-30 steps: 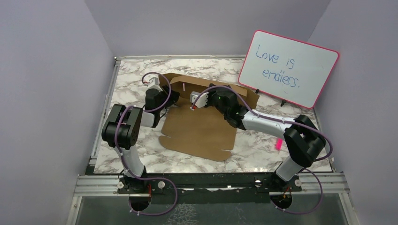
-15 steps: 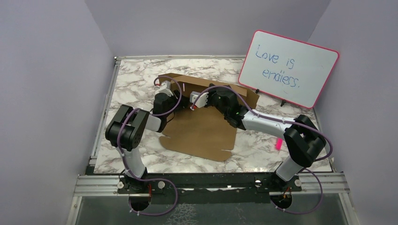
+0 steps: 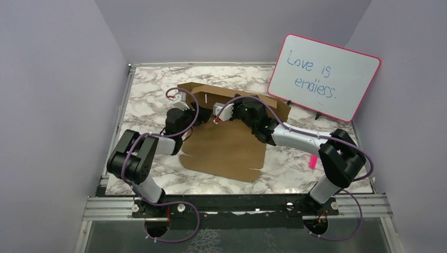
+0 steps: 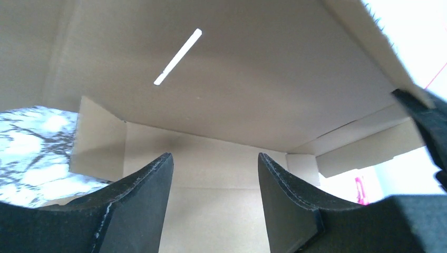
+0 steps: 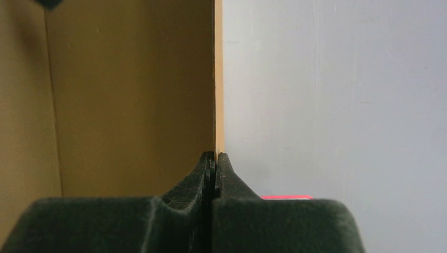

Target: Fold the paper box

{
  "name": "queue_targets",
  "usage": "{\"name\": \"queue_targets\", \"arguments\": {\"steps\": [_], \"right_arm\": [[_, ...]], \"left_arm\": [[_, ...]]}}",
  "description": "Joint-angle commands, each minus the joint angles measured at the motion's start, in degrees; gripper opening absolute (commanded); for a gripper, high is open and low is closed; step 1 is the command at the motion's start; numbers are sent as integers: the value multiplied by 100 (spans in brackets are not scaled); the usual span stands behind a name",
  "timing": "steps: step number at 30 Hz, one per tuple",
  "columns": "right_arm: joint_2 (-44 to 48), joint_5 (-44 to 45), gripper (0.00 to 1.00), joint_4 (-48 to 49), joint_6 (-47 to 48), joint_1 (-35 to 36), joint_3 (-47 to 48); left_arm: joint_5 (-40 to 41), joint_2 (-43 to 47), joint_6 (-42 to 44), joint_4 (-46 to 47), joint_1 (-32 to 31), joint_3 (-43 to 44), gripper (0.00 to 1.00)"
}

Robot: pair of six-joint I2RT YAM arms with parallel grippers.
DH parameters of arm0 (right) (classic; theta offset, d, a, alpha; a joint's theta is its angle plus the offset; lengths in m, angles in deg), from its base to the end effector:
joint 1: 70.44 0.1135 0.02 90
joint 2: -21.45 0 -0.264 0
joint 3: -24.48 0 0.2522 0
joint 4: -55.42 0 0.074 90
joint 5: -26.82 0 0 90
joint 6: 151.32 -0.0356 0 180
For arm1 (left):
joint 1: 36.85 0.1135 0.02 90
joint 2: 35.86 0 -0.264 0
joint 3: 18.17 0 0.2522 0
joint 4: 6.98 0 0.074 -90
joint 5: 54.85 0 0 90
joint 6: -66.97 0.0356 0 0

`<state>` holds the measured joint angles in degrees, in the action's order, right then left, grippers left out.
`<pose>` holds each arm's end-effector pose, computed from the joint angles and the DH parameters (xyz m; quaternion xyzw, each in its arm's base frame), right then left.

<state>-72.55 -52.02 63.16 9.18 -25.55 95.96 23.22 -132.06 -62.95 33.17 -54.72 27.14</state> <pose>0.2717 0.2610 0.2525 -0.6347 0.4715 -0.2097 0.5752 0.2971 -0.1035 0.1600 -0.0814 0.7645 -0.3766 0.5167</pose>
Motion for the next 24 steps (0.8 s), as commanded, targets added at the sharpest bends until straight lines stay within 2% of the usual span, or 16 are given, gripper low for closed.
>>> {"name": "queue_targets", "arguments": {"steps": [1,6,10,14,18,24], "right_arm": [[-176,-404,1,-664,-252,47,-2],[-163,-404,1,-688,-232,47,1],[-134,-430,1,-702,-232,42,4],[-136,-431,1,-704,-239,46,1],[-104,-457,1,-707,-253,47,-24],[-69,-512,1,-725,-254,47,-11]], "left_arm": [[131,812,-200,80,295,-359,62],[593,1742,-210,-558,540,-344,61],[962,2161,-45,-939,678,36,53],[846,1850,229,-1264,688,615,49],[725,1331,252,-1269,688,844,44],[123,764,223,-1265,629,1129,33]]}}
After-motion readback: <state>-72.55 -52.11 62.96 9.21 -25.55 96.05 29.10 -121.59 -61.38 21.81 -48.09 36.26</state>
